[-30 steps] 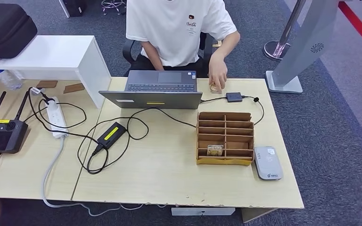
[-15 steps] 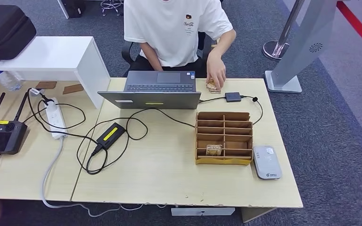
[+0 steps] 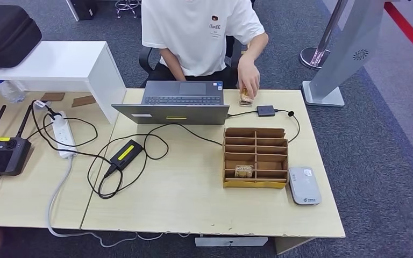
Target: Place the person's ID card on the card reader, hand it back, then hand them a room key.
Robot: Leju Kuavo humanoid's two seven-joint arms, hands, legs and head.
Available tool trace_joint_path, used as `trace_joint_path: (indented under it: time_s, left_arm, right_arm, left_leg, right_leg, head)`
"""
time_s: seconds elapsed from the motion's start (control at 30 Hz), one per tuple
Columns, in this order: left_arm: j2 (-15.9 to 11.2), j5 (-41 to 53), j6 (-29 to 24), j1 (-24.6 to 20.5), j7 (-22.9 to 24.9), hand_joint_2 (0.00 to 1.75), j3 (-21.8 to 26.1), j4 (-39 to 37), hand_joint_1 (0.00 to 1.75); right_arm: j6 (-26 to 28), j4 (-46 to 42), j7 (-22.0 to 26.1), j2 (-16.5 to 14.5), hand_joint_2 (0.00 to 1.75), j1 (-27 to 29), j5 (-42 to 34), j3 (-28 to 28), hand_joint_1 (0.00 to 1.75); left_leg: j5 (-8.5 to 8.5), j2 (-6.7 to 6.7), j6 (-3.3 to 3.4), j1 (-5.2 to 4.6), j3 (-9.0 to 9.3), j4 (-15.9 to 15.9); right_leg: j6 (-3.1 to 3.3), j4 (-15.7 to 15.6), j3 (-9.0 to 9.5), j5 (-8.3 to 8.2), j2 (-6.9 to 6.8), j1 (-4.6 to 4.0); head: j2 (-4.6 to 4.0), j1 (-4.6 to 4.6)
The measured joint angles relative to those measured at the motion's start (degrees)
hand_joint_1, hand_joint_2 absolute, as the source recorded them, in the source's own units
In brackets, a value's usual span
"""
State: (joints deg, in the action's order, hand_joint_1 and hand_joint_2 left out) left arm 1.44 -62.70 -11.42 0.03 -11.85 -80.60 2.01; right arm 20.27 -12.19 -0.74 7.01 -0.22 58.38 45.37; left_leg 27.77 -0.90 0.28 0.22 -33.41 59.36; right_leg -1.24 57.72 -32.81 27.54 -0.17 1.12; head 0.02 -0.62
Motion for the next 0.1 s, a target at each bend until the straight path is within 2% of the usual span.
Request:
trace_joint_path:
  time_s: [0.1]
  left_arm:
    - [0.1, 0.2, -0.1, 0.1, 0.0, 1.75, 0.0, 0.0, 0.0]
  right_arm:
    - [-0.5, 0.1, -0.2, -1.3, 1.75, -0.2, 0.4, 0.4, 0.0]
  left_leg:
    - [0.0, 0.0, 0.0, 0.0, 0.0, 0.0]
  right_leg:
    - [0.0, 0.0, 0.01, 0.0, 0.0, 0.01]
  head:
    - [0.0, 0.02]
